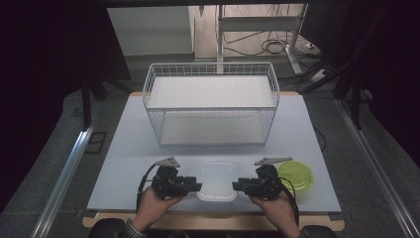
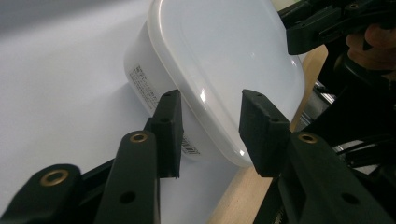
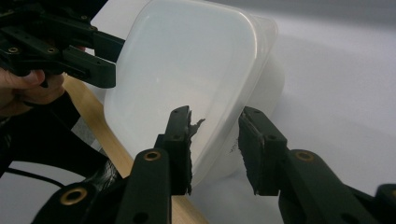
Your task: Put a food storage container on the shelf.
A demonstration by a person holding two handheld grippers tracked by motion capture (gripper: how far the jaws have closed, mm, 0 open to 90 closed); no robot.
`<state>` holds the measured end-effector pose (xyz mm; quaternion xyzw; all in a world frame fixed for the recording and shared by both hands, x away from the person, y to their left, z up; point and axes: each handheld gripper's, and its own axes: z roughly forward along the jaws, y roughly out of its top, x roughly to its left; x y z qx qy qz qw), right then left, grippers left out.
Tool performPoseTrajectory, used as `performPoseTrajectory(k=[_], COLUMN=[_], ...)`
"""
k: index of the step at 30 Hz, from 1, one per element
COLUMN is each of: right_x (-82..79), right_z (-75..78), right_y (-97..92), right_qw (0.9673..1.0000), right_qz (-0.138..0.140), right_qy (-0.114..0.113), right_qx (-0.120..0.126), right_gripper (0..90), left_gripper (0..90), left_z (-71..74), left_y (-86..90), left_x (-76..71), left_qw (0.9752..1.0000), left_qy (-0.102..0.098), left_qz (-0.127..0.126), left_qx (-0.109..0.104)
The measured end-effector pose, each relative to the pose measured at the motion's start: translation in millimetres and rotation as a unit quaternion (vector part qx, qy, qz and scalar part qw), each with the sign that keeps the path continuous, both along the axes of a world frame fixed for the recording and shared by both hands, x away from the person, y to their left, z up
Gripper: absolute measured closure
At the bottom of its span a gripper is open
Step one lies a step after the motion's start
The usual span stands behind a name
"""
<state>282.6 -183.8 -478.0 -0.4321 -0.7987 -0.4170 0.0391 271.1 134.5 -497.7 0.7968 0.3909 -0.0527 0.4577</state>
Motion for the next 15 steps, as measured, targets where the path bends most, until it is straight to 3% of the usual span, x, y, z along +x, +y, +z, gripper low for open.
performPoseTrajectory(k=[7,15], right_x=[-1.4,-2.5], right_z=[1.3,0.3], right_y=[1.9,1.3], right_qw=[0.9999,0.9999], right_qz=[-0.002,-0.009], right_qy=[-0.011,-0.007], right_qx=[0.006,0.006], right_gripper=[68.1,68.9], left_gripper=[55.6,65.2], left_z=[-3.7,-0.3], left_y=[1.2,1.6], left_x=[3.6,-2.8], left_qw=[0.9999,0.9992], left_qy=[0.006,0.01], left_qz=[0.011,0.033], left_qx=[-0.009,-0.018])
